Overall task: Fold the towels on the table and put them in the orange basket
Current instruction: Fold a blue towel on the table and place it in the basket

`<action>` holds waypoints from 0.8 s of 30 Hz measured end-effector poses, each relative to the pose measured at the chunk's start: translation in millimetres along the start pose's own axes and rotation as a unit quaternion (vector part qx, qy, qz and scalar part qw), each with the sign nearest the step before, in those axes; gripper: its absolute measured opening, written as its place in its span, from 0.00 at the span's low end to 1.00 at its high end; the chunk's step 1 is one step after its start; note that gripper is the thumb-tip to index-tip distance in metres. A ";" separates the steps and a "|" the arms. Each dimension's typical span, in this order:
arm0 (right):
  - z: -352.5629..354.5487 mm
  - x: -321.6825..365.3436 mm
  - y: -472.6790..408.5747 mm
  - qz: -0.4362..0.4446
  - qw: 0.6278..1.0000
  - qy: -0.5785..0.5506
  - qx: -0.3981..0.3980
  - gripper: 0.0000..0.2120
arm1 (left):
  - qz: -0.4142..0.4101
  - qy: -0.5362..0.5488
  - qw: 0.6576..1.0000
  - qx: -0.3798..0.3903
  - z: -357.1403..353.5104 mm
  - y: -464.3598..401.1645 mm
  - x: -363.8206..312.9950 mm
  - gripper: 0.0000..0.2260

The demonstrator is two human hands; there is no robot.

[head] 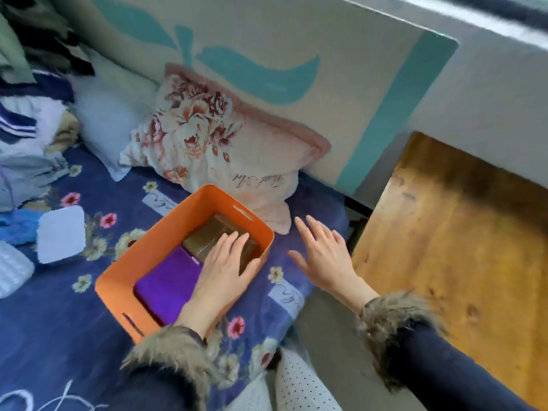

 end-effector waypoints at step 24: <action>-58.2 -139.9 667.7 -0.622 0.749 -0.133 -0.184 0.30 | -0.656 -0.135 0.717 0.190 -218.9 333.5 -438.8 0.26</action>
Point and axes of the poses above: each hand's wrist, its own y-axis away from the middle knuckle, its own z-axis out of the back of the hand, x = y × z, the point moved 7 cm from there along -y, towards the middle knuckle, and after that the axes turned 5 degrees about x, right-handed, at the moved point
